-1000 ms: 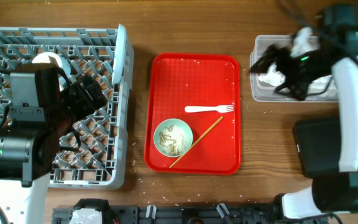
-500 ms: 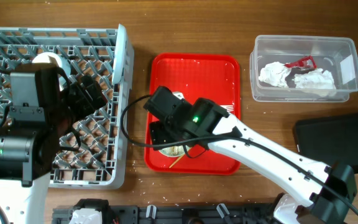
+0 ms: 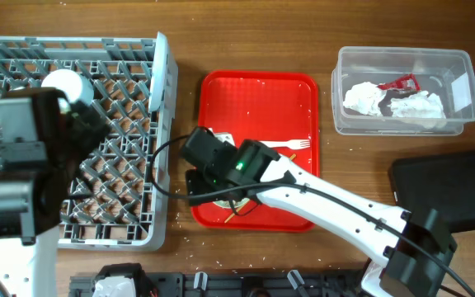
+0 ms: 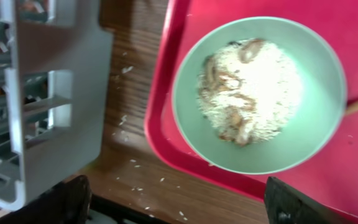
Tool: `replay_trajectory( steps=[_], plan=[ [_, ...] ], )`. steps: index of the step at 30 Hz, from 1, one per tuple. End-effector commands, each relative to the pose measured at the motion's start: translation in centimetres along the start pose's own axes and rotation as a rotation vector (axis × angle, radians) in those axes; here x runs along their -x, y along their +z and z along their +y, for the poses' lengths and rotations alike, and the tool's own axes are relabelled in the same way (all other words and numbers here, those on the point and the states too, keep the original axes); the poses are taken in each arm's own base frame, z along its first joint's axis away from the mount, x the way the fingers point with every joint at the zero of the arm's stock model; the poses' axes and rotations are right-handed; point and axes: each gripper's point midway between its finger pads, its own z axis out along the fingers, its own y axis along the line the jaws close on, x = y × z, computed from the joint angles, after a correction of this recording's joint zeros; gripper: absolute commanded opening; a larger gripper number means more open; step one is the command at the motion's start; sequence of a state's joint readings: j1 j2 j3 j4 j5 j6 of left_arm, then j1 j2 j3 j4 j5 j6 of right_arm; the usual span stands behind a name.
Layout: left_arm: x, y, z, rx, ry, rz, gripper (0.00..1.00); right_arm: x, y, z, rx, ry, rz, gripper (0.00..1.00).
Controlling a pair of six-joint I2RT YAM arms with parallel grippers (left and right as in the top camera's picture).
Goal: Sort waste into correct bins and load items into the dishwasher rack
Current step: 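Reach the right gripper to the rice-filled light-blue bowl and grasp its rim, then carry the bowl with the right gripper over the black tray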
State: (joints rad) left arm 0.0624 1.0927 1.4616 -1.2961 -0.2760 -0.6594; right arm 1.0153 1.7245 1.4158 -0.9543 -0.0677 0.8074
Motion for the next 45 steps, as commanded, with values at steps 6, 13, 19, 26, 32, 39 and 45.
replay_trajectory(
  steps=[6, 13, 19, 26, 32, 39, 45],
  plan=[
    [2.4, -0.2, 8.6, 0.274, -0.292, -0.066, 1.00, -1.4, 4.0, 0.5, -0.112, -0.140, -0.005, 0.83],
    [2.4, -0.2, 8.7, 0.276, -0.295, -0.066, 1.00, -0.9, 4.7, -0.8, -0.192, -0.342, -0.014, 0.61],
    [2.4, -0.2, 8.7, 0.276, -0.295, -0.066, 1.00, -1.5, 6.5, -1.7, -0.213, -0.385, 0.014, 0.49],
    [2.4, -0.2, 8.7, 0.276, -0.295, -0.066, 1.00, -2.1, 8.0, -2.2, -0.206, -0.373, 0.019, 0.39],
    [2.4, -0.2, 8.7, 0.276, -0.295, -0.066, 1.00, -2.5, 9.6, -2.8, -0.233, -0.375, 0.050, 0.33],
    [2.4, -0.2, 8.7, 0.276, -0.295, -0.066, 1.00, -2.6, 9.6, -3.0, -0.241, -0.371, 0.059, 0.08],
    [2.4, -0.2, 8.7, 0.276, -0.295, -0.066, 1.00, -2.4, 9.4, -3.1, -0.253, -0.373, 0.055, 0.04]
  ],
)
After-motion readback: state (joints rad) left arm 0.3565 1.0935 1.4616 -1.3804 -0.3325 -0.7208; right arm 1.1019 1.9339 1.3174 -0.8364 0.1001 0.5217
